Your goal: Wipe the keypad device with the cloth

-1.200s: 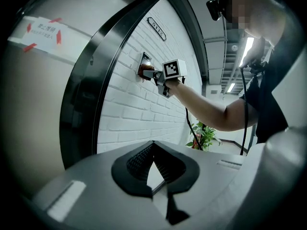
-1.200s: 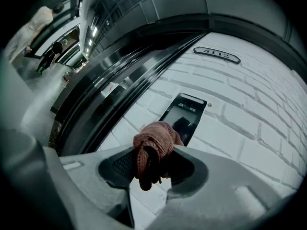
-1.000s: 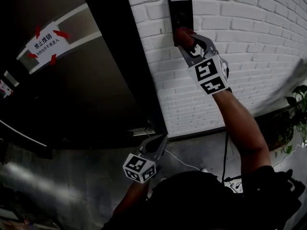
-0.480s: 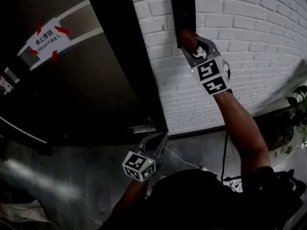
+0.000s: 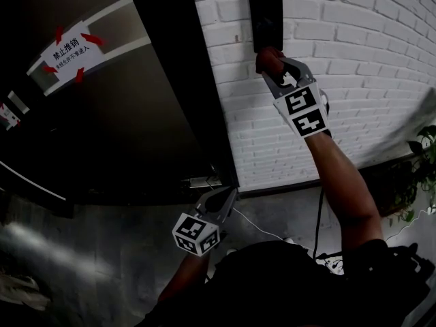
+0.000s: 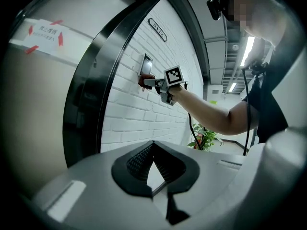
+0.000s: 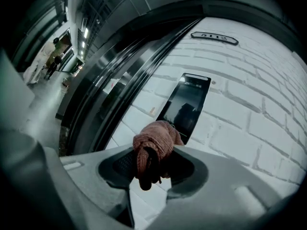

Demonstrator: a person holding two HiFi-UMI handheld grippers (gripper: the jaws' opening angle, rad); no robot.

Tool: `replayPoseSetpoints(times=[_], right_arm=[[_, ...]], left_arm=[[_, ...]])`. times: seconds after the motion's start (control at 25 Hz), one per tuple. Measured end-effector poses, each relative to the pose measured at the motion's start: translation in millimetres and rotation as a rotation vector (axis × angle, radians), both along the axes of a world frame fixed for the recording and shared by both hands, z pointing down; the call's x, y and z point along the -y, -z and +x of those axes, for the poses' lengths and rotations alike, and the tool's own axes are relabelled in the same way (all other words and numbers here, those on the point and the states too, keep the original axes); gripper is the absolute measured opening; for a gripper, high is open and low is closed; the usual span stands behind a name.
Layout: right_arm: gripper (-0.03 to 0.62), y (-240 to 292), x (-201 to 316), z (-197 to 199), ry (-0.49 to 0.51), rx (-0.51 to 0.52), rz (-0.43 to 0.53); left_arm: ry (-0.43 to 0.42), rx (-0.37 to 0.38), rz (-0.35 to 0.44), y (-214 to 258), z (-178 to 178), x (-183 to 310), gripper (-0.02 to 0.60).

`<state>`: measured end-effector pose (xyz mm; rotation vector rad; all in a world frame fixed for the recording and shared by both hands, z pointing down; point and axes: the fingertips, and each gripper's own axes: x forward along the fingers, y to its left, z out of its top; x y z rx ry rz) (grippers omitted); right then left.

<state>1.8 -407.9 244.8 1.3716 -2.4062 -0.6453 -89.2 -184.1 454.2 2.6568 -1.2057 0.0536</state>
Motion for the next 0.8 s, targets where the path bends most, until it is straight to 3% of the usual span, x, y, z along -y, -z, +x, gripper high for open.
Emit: replayPoseSetpoints(times=[0.56, 0.8], right_arm=[[0.142, -16, 3, 2, -0.004, -0.012, -0.084], [0.141, -9, -14, -5, 0.034, -0.001, -0.074]], left_arm=[[0.012, -0.005, 0.001, 0, -5, 0, 0.017], [0.014, -0.007, -0.003, -2, -5, -2, 0.017]])
